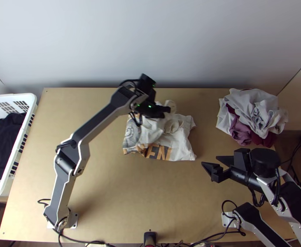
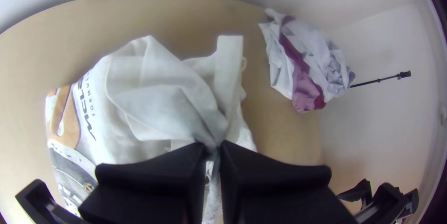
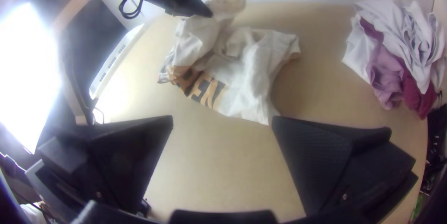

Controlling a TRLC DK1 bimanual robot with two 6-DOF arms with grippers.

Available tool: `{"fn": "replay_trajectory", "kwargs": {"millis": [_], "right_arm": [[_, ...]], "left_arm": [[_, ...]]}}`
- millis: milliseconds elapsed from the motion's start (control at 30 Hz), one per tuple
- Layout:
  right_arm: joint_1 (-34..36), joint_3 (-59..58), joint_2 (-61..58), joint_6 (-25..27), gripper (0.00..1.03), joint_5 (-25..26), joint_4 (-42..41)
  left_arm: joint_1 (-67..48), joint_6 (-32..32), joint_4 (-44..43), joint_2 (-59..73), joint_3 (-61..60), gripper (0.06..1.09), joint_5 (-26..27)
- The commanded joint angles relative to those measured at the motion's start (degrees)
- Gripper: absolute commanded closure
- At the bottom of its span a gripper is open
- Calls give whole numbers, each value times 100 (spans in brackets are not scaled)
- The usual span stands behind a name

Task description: Fold the t-shirt

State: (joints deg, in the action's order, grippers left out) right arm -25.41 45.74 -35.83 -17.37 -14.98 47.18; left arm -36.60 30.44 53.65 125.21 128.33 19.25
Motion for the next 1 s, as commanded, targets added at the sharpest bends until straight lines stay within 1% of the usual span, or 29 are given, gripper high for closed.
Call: {"fn": "replay_trajectory", "kwargs": {"millis": [0, 100, 133, 167, 200, 233, 300, 433, 733, 867, 967], "right_arm": [[71, -416, 323, -39, 4, -13, -51], [106, -548, 419, -92, 4, -49, -77], [124, -575, 446, -109, 4, -66, -86], [133, -610, 472, -118, 4, -75, -95], [159, -636, 490, -118, 4, -75, -104], [168, -636, 507, -144, 4, -93, -104], [203, -645, 525, -162, 4, -110, -130], [265, -566, 586, -197, 4, -119, -218], [300, -504, 578, -250, 4, -136, -253], [352, -618, 490, -531, 4, -163, -402], [361, -706, 411, -883, 4, -163, -455]], "left_arm": [[-576, 129, -671, 426, 210, 102, 167], [-779, 173, -961, 549, 210, 101, 290], [-831, 208, -1058, 610, 210, 92, 405], [-866, 270, -1076, 645, 218, 68, 607], [-893, 437, -1146, 663, 218, 34, 695], [-919, 621, -1181, 672, 218, 10, 730], [-972, 788, -1269, 628, 218, 10, 879], [-1016, 1035, -1506, 434, 210, 10, 906], [-471, 1131, -1304, -102, 78, 10, 897], [-75, 1078, -997, -462, -28, 10, 888], [303, 745, -460, -787, -265, 10, 897]]}}
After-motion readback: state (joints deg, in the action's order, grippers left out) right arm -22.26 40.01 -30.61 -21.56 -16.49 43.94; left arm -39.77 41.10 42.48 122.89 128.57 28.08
